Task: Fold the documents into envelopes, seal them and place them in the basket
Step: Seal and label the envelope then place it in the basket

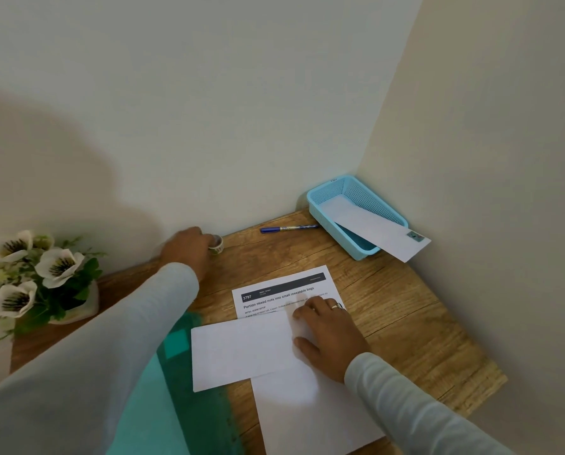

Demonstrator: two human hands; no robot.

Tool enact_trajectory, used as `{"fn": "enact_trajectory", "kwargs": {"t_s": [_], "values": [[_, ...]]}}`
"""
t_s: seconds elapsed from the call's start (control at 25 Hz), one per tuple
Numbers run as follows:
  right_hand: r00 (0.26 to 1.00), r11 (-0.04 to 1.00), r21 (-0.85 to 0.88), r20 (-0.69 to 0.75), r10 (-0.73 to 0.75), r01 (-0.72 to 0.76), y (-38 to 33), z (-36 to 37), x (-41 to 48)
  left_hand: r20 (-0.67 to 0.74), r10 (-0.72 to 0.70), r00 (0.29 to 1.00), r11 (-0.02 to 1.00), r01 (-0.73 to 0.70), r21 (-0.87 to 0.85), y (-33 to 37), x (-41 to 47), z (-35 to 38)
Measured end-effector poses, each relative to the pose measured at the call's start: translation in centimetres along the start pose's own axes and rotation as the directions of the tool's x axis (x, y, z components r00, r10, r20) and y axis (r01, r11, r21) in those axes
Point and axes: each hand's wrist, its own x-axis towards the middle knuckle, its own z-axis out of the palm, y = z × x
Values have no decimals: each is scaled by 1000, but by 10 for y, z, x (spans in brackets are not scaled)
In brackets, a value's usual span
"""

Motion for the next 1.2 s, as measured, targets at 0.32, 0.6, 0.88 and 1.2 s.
{"fn": "enact_trajectory", "kwargs": {"t_s": [0.32, 0.6, 0.88, 1.2], "values": [[996, 949, 312, -58, 65, -43, -8, -28, 11, -14, 226, 974, 859, -206, -468, 13, -54, -9], [946, 728, 667, -314, 81, 159, -44, -67, 9, -66, 398, 915, 715, -355, -602, 45, -106, -21], [954, 646, 750, -278, 115, 141, -38, -73, -3, -27, 547, 837, 672, -458, -582, 43, -123, -35], [925, 799, 572, -375, 54, 185, -40, -74, -5, -16, 565, 825, 755, -525, -392, 39, -120, -30]]}}
